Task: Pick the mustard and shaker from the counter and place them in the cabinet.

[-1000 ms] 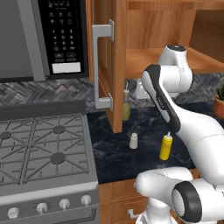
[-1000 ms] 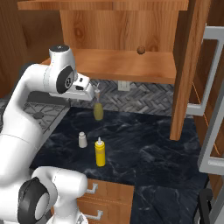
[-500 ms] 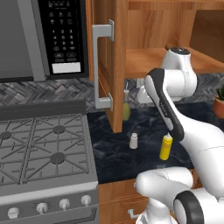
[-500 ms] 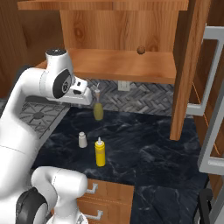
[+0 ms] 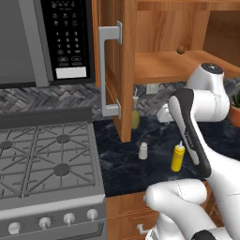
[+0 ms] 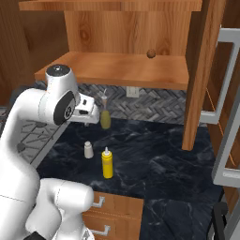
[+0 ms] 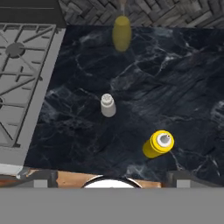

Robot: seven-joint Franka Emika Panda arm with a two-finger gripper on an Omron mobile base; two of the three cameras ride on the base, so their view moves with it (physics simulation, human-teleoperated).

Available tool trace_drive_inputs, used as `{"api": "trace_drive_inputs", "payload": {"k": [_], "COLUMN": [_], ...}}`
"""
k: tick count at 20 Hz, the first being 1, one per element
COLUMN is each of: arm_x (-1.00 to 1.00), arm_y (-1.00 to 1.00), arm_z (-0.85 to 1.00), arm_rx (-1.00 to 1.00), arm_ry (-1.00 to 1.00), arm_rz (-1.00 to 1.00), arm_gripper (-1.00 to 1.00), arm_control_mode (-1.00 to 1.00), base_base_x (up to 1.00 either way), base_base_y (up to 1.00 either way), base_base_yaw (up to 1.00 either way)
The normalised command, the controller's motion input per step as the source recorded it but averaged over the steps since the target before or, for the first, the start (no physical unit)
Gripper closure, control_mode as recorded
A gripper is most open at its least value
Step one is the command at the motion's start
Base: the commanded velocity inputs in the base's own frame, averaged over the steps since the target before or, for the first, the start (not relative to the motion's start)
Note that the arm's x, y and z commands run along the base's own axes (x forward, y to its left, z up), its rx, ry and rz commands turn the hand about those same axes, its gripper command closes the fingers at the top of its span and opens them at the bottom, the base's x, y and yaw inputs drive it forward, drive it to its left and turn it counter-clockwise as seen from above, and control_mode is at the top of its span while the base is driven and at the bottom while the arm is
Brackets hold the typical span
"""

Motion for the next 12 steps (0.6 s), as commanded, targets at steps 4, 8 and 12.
{"api": "trace_drive_inputs", "payload": {"k": [4, 8, 12], "arm_x": [-0.35, -0.19, -0.06], "arm_y": [-0.36, -0.37, -0.33], "arm_z": [-0.18, -0.16, -0.15], "arm_rx": [0.02, 0.02, 0.03], "arm_ry": [-0.07, -0.05, -0.03], "arm_rz": [0.14, 0.12, 0.11], "arm_gripper": [-1.0, -1.0, -1.0], "arm_control_mode": [-1.0, -1.0, -1.0], "base_base_x": [0.0, 0.0, 0.0], "base_base_y": [0.0, 0.0, 0.0], "base_base_yaw": [0.0, 0.0, 0.0]}}
